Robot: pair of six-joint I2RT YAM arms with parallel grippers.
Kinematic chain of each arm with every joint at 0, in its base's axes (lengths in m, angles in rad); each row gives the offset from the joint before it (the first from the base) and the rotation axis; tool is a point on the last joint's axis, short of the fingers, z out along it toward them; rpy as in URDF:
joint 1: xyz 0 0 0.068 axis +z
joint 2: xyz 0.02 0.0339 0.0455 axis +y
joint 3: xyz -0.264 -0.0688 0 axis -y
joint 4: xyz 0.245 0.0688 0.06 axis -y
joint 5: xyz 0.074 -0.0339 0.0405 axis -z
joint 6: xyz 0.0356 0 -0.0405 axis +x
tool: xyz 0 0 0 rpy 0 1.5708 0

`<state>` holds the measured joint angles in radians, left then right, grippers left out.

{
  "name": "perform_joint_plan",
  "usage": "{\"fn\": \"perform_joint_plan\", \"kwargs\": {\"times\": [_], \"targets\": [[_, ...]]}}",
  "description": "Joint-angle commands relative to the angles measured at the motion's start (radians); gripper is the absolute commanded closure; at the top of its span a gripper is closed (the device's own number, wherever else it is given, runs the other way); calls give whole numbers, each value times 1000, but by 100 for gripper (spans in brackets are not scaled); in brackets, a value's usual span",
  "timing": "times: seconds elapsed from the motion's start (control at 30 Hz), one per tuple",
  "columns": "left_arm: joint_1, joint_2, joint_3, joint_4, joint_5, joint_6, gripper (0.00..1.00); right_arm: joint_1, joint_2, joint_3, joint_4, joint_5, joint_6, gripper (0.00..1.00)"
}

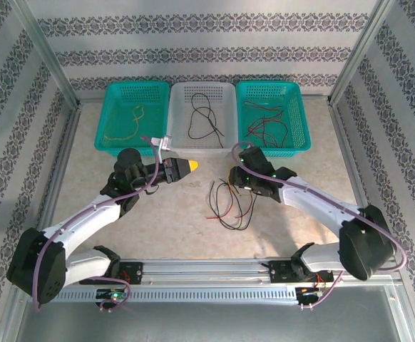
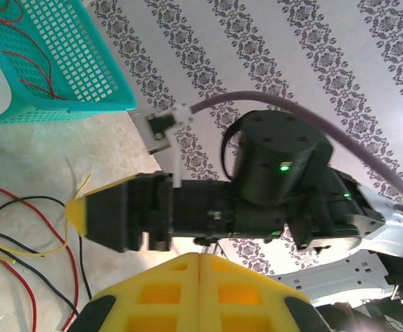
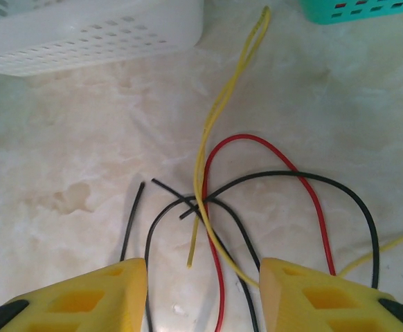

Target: Untangle the cables

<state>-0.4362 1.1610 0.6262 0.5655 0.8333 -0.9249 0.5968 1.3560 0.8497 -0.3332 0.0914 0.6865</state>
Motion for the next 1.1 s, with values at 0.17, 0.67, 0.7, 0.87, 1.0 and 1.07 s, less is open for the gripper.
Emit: {"fn": "perform_joint_plan", "kwargs": {"times": [0.17,0.67,0.7,0.87,1.0,1.07], "targets": [[5,-44,-48,-18,-10,18,100,33,222,73,180,116,40,63],[5,-70,-60,-74,-12,63,100,23,441,130,271,120,68,83],[6,-70,-60,-76,-13,64,100,23,435,128,264,124,72,85],[6,-63,-53,-77,-7,71,100,17,419,113,243,136,76,83],[5,-66,-48,-80,-6,71,100,5,440,122,230,118,83,84],[5,-73,-49,-82,-6,71,100,-2,456,131,230,99,80,74]]}}
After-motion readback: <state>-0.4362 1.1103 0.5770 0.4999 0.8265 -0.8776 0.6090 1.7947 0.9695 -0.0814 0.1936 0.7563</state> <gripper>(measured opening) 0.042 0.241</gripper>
